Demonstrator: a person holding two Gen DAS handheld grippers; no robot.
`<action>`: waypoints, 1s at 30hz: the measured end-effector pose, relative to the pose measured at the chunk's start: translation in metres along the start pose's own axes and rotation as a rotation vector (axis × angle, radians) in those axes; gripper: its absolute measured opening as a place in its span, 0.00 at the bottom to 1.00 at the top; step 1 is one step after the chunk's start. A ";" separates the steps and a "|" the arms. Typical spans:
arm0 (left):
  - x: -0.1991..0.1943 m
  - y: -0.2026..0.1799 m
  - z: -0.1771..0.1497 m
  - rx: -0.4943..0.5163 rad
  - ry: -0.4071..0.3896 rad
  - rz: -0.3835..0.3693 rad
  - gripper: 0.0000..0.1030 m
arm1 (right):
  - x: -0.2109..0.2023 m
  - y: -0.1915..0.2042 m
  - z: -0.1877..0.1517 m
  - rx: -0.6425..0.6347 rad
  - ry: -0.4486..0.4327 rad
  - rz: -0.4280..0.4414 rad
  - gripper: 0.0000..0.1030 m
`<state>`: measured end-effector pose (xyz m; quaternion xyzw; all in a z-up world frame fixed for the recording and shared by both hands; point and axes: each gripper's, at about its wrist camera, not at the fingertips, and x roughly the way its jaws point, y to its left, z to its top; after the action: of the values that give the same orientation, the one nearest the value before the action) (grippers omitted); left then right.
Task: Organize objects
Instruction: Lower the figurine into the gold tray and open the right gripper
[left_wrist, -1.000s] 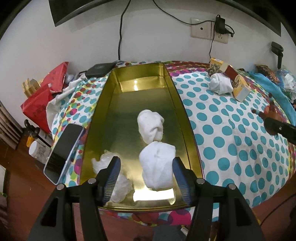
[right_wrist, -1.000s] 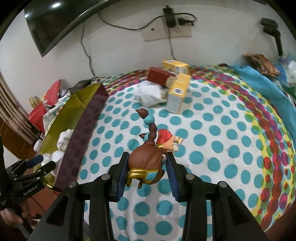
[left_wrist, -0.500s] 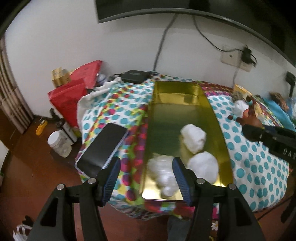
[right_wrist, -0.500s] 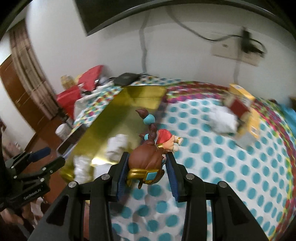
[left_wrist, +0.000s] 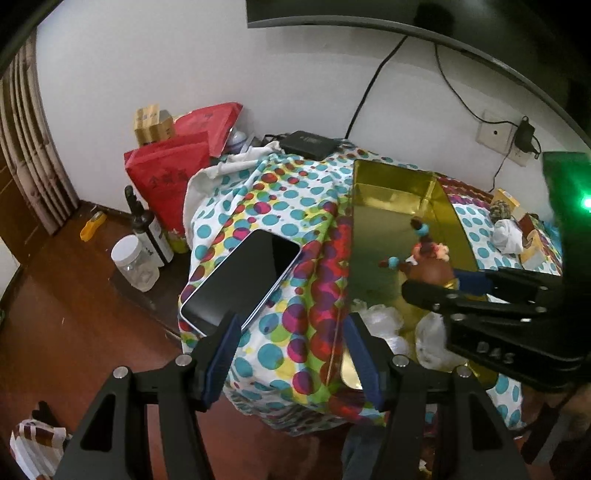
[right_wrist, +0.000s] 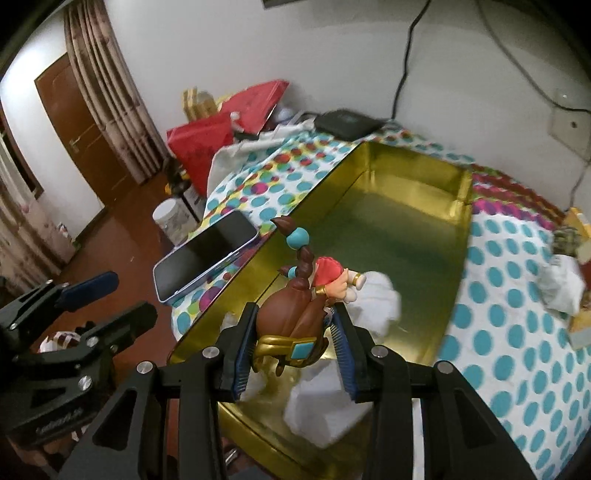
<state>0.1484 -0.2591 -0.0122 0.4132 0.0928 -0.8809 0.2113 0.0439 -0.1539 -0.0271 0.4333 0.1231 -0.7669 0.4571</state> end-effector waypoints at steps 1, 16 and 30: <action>0.002 0.003 0.000 -0.006 0.005 0.001 0.58 | 0.005 0.003 0.001 -0.007 0.010 -0.002 0.35; 0.022 0.019 -0.006 -0.050 0.056 -0.013 0.58 | 0.048 0.014 0.000 -0.045 0.093 -0.019 0.35; 0.025 0.008 -0.006 -0.038 0.061 -0.035 0.58 | -0.001 -0.007 -0.001 0.034 -0.018 0.005 0.42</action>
<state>0.1416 -0.2716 -0.0350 0.4342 0.1232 -0.8696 0.2005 0.0389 -0.1493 -0.0285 0.4346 0.1046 -0.7715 0.4528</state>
